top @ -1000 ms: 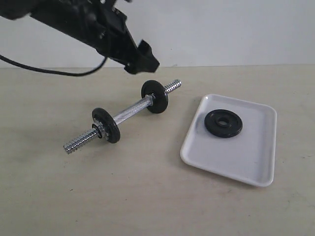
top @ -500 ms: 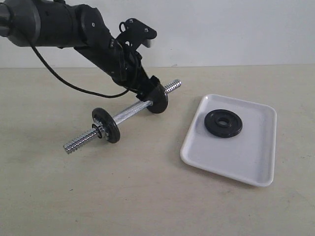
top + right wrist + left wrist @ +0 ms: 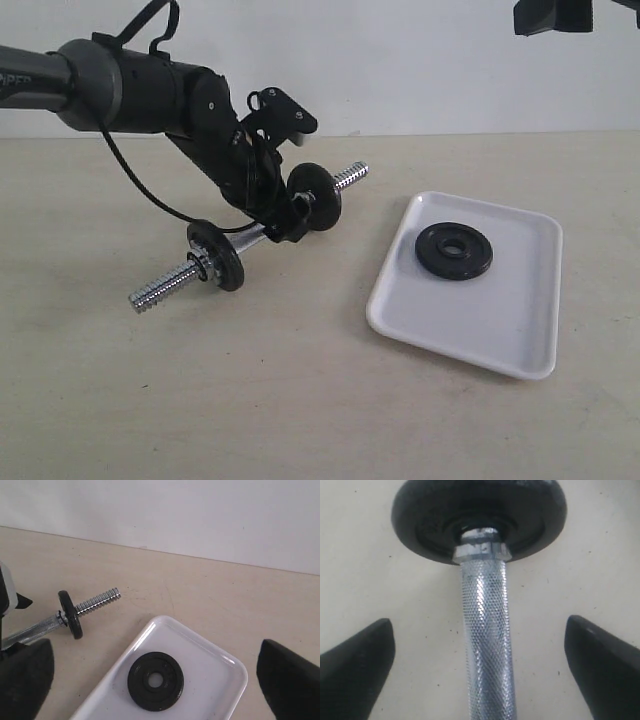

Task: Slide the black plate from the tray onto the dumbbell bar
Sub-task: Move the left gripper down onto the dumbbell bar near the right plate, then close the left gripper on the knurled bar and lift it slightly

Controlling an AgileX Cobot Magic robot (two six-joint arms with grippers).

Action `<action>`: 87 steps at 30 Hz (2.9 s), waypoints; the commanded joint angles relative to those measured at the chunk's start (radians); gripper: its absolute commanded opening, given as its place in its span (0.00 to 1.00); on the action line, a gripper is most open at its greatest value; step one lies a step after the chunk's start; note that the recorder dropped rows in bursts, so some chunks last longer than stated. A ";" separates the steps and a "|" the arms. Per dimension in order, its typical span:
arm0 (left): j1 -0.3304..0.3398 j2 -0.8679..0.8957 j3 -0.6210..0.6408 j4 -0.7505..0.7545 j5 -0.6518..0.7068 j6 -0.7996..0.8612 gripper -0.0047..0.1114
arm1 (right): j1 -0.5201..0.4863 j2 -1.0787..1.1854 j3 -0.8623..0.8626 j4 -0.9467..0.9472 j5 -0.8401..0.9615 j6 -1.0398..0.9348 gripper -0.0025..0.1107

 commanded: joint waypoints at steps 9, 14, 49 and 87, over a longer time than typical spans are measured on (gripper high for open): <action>-0.005 0.044 -0.006 0.022 -0.127 -0.015 0.77 | -0.002 0.000 -0.001 0.002 0.003 -0.008 0.94; 0.004 0.059 -0.006 0.022 -0.157 -0.020 0.77 | -0.002 0.000 -0.001 0.006 0.003 -0.010 0.94; 0.006 0.128 -0.006 0.025 -0.164 -0.022 0.46 | -0.002 0.000 -0.001 0.019 -0.001 -0.021 0.94; 0.006 0.117 -0.006 0.025 -0.011 0.019 0.07 | -0.002 0.013 -0.001 0.019 0.012 -0.028 0.94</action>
